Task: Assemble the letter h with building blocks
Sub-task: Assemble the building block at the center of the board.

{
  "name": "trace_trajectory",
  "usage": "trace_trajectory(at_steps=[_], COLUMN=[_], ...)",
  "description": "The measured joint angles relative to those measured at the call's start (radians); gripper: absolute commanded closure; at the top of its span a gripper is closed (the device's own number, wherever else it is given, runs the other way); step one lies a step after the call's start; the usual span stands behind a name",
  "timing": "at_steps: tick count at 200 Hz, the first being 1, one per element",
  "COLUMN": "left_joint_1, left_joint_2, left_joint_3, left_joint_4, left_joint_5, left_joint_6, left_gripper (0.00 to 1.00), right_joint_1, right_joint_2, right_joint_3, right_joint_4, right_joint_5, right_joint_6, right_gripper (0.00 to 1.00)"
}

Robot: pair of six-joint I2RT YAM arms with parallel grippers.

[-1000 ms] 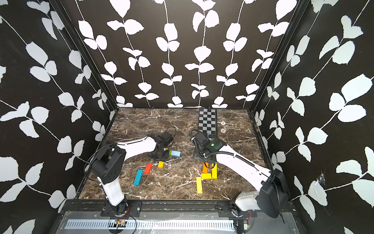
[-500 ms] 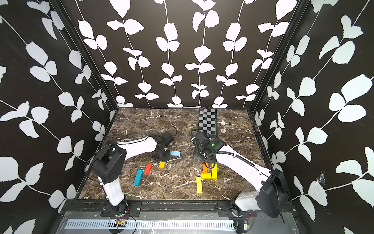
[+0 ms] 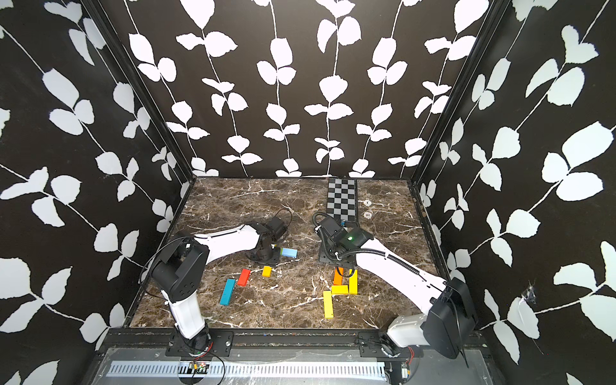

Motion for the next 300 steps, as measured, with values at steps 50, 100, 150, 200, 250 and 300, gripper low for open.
trace_trajectory(at_steps=[50,100,150,200,250,300], left_joint_1=[-0.002,-0.002,-0.002,-0.001,-0.001,0.035], left_joint_2=[0.001,0.008,0.007,-0.005,-0.259,-0.717], left_joint_3=[0.002,0.010,0.011,0.011,0.010,-0.173], left_joint_4=[0.000,-0.008,-0.016,-0.023,-0.137,-0.310], left_joint_5=[-0.007,-0.009,-0.036,-0.051,-0.127,-0.234], left_joint_6=[0.004,0.011,0.010,0.008,-0.005,-0.126], left_gripper=[0.65,0.65,0.41,0.33,0.26,0.20], right_joint_1=[0.000,0.000,0.000,0.000,0.000,0.000], right_joint_2=[0.000,0.000,0.000,-0.001,-0.026,-0.053], right_joint_3=[0.000,0.000,0.000,0.000,0.000,0.006], right_joint_4=[0.000,0.000,0.000,0.000,-0.002,-0.010], right_joint_5=[0.000,0.000,0.000,0.000,0.003,0.008], right_joint_6=[0.000,0.000,0.000,-0.004,-0.037,-0.097], right_gripper=[0.35,0.34,0.34,0.34,0.31,0.28])
